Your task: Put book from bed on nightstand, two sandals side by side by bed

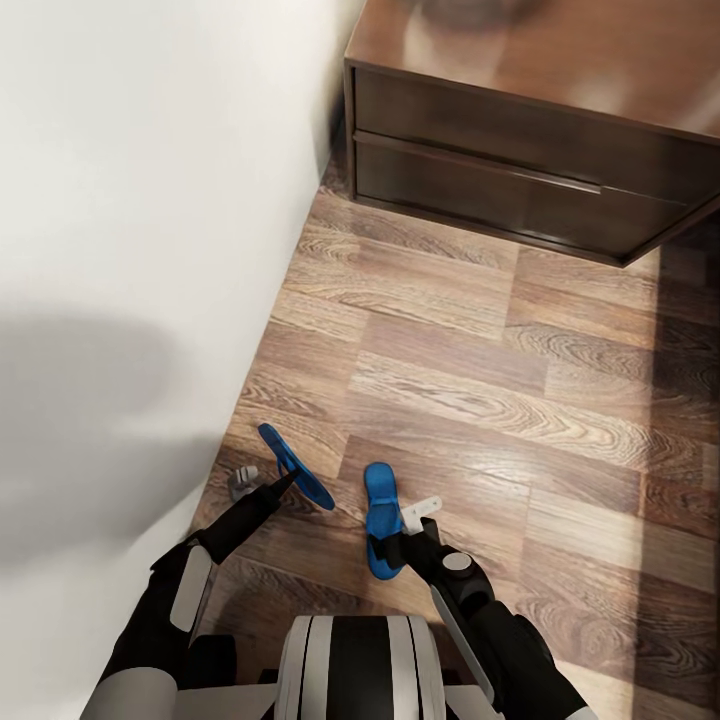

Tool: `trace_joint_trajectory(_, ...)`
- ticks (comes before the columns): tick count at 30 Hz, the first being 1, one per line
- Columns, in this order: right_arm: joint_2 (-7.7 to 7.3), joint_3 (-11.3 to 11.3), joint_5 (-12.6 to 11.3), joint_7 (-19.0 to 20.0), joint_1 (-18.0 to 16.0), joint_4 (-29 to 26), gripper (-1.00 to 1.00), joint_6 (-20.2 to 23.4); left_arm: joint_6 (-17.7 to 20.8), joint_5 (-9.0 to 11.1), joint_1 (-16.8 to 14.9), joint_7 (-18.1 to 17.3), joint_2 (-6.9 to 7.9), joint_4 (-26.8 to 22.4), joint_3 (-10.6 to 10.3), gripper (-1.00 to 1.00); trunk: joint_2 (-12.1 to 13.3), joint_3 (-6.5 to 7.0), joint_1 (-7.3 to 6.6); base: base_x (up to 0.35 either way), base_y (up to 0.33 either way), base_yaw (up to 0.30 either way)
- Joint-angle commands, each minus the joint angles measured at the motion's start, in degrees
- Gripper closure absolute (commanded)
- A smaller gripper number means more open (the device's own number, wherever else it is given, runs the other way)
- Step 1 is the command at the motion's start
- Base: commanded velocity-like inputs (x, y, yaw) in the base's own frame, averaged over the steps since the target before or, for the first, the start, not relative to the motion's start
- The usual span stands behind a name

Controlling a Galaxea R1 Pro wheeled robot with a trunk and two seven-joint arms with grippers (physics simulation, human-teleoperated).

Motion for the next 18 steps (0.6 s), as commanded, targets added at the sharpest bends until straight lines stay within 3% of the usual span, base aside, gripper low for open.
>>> trace_joint_trajectory(1,0.01,-0.02,-0.16,0.08,-0.01,-0.07,-1.0,0.29,0.38,0.03,-0.02,-0.11,-0.06,0.01,0.17,1.0,-0.02,-0.03,0.02,0.0,0.0,0.0)
trace_joint_trajectory(18,0.01,-0.02,-0.22,0.1,-0.01,0.08,-1.0,0.29,0.38,0.03,-0.02,-0.11,-0.06,0.01,0.21,1.0,-0.17,-0.03,0.31,0.0,0.0,0.0)
